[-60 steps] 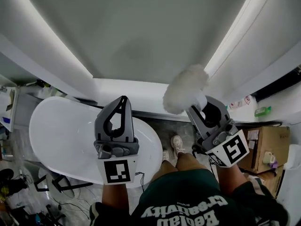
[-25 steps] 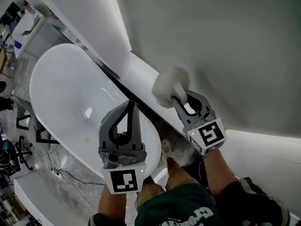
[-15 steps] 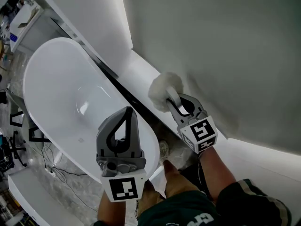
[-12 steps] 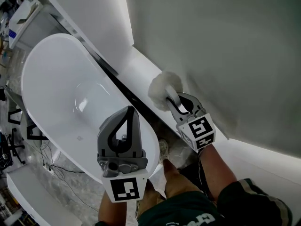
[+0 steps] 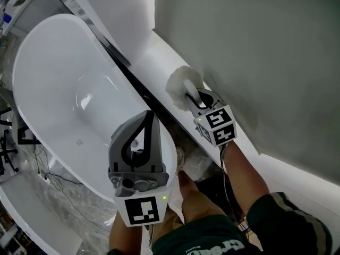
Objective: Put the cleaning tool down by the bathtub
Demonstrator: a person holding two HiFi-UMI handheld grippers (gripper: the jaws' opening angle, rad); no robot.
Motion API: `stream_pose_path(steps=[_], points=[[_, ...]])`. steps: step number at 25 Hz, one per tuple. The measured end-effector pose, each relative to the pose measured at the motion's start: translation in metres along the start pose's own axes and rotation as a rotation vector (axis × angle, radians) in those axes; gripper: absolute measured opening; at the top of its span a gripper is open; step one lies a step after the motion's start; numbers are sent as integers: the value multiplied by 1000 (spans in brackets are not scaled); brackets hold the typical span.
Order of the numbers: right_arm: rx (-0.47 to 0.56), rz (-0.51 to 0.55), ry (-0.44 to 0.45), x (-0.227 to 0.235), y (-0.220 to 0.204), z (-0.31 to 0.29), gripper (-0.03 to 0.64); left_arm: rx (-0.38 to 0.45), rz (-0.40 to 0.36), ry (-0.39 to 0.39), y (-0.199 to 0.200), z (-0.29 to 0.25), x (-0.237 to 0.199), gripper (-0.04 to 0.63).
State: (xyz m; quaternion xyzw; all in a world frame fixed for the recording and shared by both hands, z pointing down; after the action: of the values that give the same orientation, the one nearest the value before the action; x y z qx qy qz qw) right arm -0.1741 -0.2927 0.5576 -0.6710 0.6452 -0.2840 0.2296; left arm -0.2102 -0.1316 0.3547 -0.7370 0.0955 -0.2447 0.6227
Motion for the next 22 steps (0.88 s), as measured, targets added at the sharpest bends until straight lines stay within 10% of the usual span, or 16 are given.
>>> stream_pose_path(steps=[22], points=[[-293, 4, 3, 21, -45, -104, 92, -36, 100, 39, -60, 7, -15, 9]])
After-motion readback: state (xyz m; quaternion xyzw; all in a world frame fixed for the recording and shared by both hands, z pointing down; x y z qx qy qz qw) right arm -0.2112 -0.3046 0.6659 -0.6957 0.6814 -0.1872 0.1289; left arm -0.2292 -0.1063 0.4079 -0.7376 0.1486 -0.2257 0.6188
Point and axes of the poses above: the fingertips, and each gripper's own axes: z backward along the fingers, x to its right, y out of its top, the point moved 5 cm from there along z, backward along the fingers, and after that the axes turned 5 degrees about -x, right-handed, at the moved point
